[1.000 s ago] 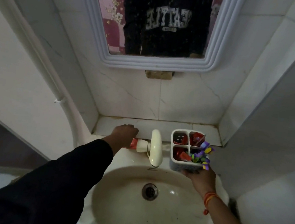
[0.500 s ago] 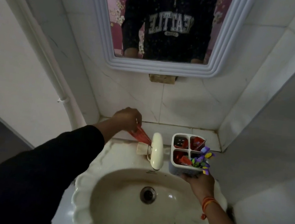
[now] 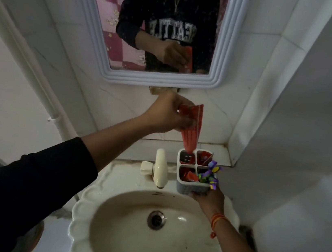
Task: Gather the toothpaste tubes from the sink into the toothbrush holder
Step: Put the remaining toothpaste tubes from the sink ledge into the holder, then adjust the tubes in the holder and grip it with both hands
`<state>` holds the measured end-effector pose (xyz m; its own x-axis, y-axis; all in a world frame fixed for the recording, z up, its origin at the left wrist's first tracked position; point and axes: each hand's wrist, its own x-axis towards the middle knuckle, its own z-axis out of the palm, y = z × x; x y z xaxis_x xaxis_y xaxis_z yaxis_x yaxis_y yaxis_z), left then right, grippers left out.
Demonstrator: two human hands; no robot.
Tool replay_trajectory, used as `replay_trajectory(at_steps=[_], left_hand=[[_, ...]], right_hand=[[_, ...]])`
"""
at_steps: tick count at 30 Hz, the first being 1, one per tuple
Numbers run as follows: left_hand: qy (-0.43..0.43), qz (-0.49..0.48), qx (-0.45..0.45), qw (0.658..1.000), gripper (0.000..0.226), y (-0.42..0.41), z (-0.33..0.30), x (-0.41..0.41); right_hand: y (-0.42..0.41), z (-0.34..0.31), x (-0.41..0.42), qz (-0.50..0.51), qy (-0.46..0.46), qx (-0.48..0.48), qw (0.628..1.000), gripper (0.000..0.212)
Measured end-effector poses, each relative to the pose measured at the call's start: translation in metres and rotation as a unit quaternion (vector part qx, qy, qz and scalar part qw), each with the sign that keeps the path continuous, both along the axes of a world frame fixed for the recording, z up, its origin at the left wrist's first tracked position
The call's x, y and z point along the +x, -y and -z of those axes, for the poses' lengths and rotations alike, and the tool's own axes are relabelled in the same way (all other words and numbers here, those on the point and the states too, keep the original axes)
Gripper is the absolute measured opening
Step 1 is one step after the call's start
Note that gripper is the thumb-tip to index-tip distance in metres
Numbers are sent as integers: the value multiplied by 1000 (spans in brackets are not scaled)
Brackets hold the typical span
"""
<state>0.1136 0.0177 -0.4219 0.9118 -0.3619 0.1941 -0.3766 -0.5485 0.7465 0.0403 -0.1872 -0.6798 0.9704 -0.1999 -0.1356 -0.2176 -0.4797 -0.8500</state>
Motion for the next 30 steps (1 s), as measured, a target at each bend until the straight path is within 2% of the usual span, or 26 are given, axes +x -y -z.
replay_trajectory(at_steps=[5, 8, 10, 13, 20, 22, 24, 25, 26, 28, 30], left_hand=[[-68, 25, 47, 996, 16, 23, 30, -5], [-54, 35, 149, 987, 20, 32, 50, -5], [-28, 50, 235, 970, 24, 36, 59, -4], [-35, 67, 336, 939, 26, 39, 73, -5], [-76, 80, 438, 892, 43, 51, 81, 2], [-139, 96, 413, 895, 42, 46, 68, 11], [-227, 55, 265, 936, 40, 40, 54, 24], [-249, 6, 190, 950, 43, 38, 53, 33], [-261, -42, 157, 952, 46, 38, 57, 42], [-271, -71, 233, 931, 50, 41, 71, 53], [-311, -46, 316, 895, 43, 51, 87, 50]], right_hand=[[0, 1, 0, -8, 9, -2, 1000, 72], [1, 2, 0, -9, 8, 5, 1000, 72], [1, 2, 0, -3, 10, 13, 1000, 73], [0, 1, -1, -5, 14, 20, 1000, 68], [0, 4, 0, -4, 20, 27, 999, 67], [1, 3, 0, -6, 26, 31, 999, 69], [0, -3, -2, -9, 41, 36, 998, 69], [0, -6, -3, -13, 52, 40, 998, 69], [0, -8, -5, -15, 60, 43, 997, 69], [1, -9, -6, -21, 71, 48, 996, 70], [2, -7, -5, -23, 69, 51, 996, 69]])
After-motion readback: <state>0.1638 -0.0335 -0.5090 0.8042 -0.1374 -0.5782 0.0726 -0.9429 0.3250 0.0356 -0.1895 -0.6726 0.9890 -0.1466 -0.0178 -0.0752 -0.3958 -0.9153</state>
